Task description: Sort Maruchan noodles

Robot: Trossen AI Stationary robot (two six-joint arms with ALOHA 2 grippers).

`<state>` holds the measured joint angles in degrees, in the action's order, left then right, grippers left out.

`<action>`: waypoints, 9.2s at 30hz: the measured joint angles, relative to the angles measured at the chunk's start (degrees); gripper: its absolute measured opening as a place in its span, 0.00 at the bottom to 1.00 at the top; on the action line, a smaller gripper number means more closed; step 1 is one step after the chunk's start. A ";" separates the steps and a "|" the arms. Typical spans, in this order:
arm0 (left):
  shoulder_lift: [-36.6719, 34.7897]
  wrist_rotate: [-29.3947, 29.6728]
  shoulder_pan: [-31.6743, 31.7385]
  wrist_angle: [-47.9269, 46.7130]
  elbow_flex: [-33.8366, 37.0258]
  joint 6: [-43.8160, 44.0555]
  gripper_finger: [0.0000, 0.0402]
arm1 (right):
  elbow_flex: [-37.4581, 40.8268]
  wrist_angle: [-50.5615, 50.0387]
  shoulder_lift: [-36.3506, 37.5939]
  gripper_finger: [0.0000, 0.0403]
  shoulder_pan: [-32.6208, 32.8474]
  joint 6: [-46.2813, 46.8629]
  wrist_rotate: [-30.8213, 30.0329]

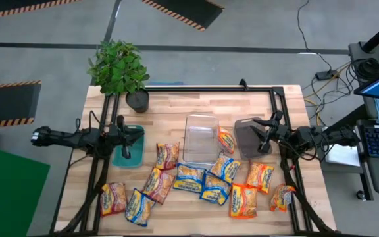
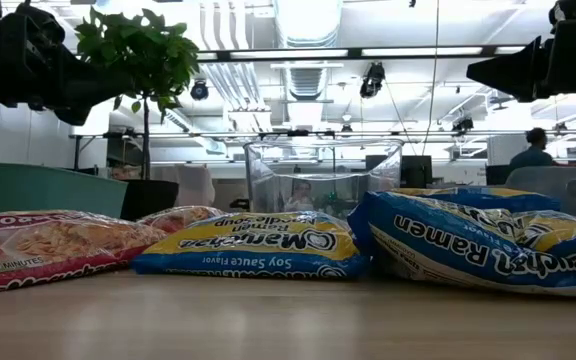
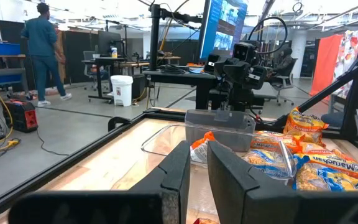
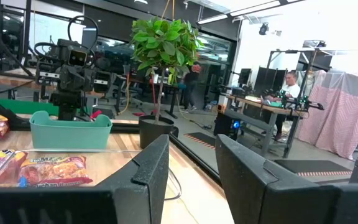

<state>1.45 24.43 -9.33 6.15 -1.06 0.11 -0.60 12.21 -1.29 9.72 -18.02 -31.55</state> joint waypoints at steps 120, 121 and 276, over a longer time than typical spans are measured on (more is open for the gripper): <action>30.66 -4.46 0.01 21.58 -22.03 17.11 0.10 | -30.36 -11.15 -25.83 0.31 -0.55 23.91 -4.90; 32.19 -4.46 0.00 15.88 -24.95 17.64 0.10 | -30.92 -11.59 -26.39 0.31 -0.55 23.70 -4.92; 87.63 16.18 -2.30 14.18 -56.98 -18.38 0.01 | -35.71 -22.96 -24.62 0.31 -0.48 22.30 -5.90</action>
<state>89.08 40.61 -11.63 20.33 -58.04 -18.27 -36.32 -10.75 -25.91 9.23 4.28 -37.45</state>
